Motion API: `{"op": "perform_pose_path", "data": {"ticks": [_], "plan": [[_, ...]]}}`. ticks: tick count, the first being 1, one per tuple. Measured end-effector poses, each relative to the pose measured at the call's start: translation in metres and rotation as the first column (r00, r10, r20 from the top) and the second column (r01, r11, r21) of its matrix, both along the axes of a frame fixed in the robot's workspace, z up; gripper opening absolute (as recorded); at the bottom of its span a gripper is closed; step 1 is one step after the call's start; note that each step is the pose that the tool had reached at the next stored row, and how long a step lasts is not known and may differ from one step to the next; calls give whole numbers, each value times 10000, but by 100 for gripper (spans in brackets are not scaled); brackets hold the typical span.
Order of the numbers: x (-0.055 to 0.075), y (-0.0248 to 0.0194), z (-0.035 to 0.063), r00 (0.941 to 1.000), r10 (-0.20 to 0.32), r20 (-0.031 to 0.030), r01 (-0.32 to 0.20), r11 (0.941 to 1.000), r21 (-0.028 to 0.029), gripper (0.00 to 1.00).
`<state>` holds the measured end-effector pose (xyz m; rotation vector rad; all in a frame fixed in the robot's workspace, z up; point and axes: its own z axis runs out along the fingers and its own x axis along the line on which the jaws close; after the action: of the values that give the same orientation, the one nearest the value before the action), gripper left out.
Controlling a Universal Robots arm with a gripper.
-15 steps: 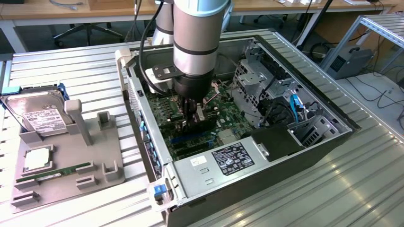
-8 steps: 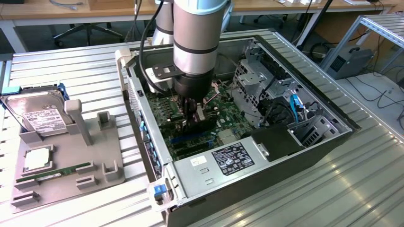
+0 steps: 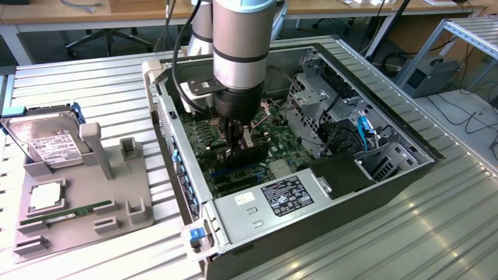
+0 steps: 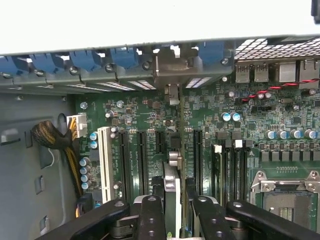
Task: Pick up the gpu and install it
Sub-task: 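Insert the gpu into the slot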
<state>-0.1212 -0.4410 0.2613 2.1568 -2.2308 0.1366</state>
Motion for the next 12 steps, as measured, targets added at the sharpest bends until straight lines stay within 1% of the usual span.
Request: {"op": "perform_pose_path", "data": {"ticks": [5, 12], "plan": [[0, 5, 0, 10000, 0, 0, 0, 10000, -5, 27], [1, 47, 0, 10000, 0, 0, 0, 10000, -10, 27]]}}
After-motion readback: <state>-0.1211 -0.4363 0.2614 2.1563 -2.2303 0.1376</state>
